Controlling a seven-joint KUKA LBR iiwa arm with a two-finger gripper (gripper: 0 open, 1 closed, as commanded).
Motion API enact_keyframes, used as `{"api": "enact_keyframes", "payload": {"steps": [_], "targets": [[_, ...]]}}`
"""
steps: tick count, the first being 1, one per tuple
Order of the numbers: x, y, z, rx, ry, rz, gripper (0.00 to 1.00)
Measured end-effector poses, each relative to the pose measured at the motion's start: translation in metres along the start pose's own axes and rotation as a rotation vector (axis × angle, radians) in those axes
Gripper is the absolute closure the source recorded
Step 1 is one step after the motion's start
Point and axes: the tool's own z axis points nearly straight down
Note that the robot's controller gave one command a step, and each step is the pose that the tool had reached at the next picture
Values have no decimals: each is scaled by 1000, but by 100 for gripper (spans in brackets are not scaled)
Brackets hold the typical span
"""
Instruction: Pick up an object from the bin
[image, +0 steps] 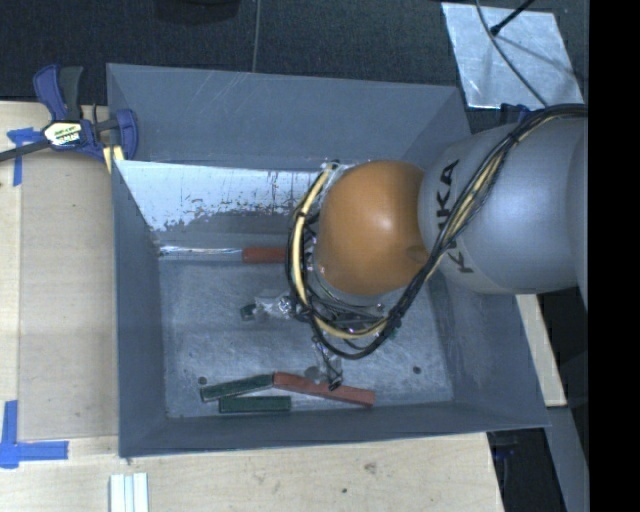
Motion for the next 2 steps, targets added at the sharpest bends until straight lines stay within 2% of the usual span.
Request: {"api": "enact_keyframes", "payload": {"steps": [1, 2], "targets": [[28, 16, 25, 2, 1, -32, 0], [3, -18, 55, 5, -3, -45, 0]]}}
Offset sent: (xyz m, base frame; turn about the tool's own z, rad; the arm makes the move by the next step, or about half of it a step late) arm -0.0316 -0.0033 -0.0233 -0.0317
